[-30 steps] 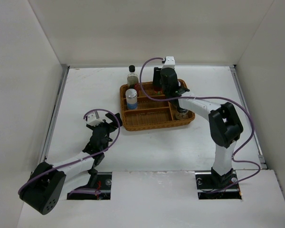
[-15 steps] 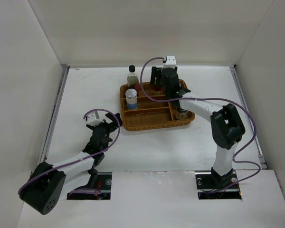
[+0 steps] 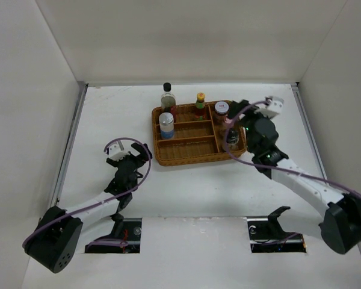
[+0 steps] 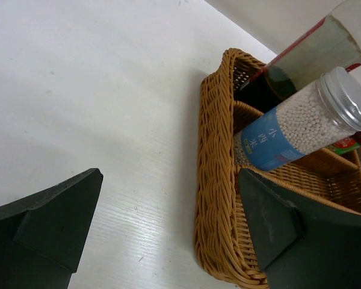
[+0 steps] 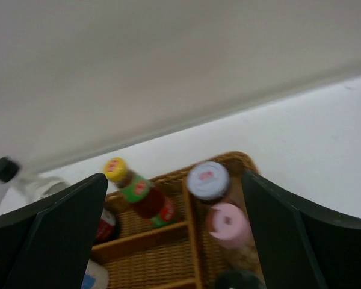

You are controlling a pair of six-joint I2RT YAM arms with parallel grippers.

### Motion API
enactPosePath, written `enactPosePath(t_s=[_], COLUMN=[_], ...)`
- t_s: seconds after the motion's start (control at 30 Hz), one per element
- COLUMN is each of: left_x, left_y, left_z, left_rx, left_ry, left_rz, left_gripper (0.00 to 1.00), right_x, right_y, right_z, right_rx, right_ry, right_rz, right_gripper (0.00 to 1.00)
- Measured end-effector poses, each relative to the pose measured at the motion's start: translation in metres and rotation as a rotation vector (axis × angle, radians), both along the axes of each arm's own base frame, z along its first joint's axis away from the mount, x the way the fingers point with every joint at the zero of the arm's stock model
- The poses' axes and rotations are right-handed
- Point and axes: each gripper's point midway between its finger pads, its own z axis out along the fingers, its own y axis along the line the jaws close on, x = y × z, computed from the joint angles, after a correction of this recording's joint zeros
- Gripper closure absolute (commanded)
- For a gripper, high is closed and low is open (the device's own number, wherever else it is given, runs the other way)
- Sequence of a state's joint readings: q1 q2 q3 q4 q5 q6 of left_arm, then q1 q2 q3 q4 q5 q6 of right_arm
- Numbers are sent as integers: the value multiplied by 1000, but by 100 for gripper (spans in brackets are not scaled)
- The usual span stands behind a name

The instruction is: Organize the condiment bottles

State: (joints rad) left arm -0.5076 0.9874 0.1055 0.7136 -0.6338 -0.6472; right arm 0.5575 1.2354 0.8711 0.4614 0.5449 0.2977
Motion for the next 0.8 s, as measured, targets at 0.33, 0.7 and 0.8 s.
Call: enactPosePath(t_s=[0.33, 0.7, 0.8], left_x=[9, 7, 5], left_y=[-2, 18, 22], left_z=[-4, 18, 10], left_rx=[28, -11, 0], left_ry=[47, -10, 27], left_rz=[16, 82, 95], left_gripper=[0, 0, 0], right_x=[-77, -95, -93], right_y=[-151, -162, -159], right_z=[-150, -160, -166], right_rx=[227, 466, 483], right_ry=[160, 99, 117], right_rz=[-442, -488, -485], right_gripper=[0, 0, 0])
